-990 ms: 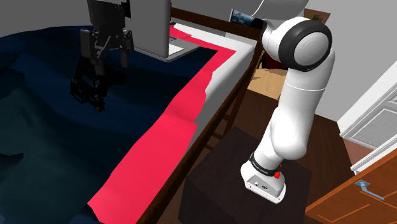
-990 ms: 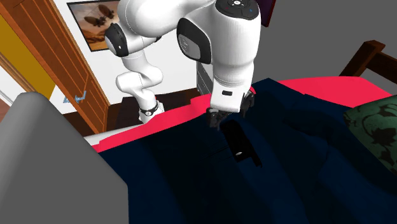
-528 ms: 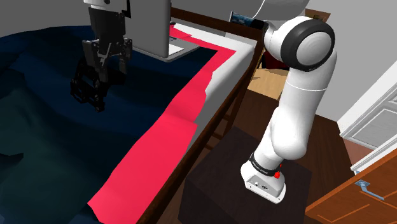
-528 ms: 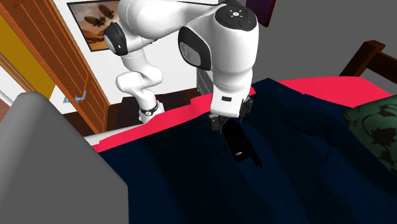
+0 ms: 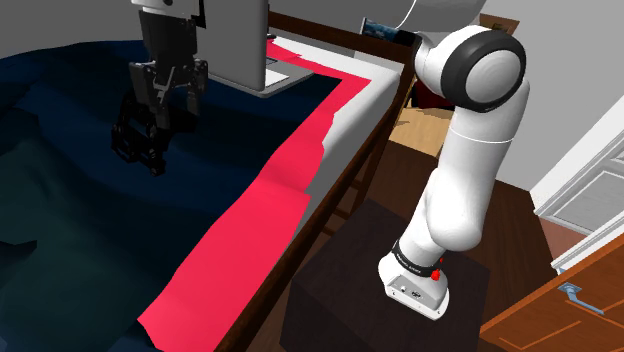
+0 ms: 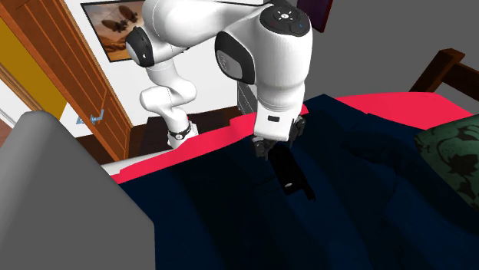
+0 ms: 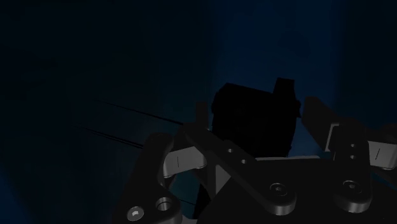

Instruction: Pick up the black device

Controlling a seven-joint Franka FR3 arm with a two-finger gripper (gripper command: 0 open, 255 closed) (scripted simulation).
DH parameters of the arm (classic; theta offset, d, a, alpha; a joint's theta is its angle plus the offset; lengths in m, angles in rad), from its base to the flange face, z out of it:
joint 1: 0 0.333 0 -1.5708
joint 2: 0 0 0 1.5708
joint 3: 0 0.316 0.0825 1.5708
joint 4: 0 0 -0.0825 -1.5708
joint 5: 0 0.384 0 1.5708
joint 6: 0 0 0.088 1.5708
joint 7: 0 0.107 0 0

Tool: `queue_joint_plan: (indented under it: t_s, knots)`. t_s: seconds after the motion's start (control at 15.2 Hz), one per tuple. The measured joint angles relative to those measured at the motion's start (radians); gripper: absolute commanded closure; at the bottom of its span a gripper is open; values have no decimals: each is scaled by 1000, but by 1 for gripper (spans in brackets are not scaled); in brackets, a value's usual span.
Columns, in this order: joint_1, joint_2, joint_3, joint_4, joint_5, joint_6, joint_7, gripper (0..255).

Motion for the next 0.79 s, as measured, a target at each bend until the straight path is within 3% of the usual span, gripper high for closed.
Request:
queue_joint_plan:
  t_s: [0.79]
  knots:
    - [33,103,8,307,-36,-206,41,255]
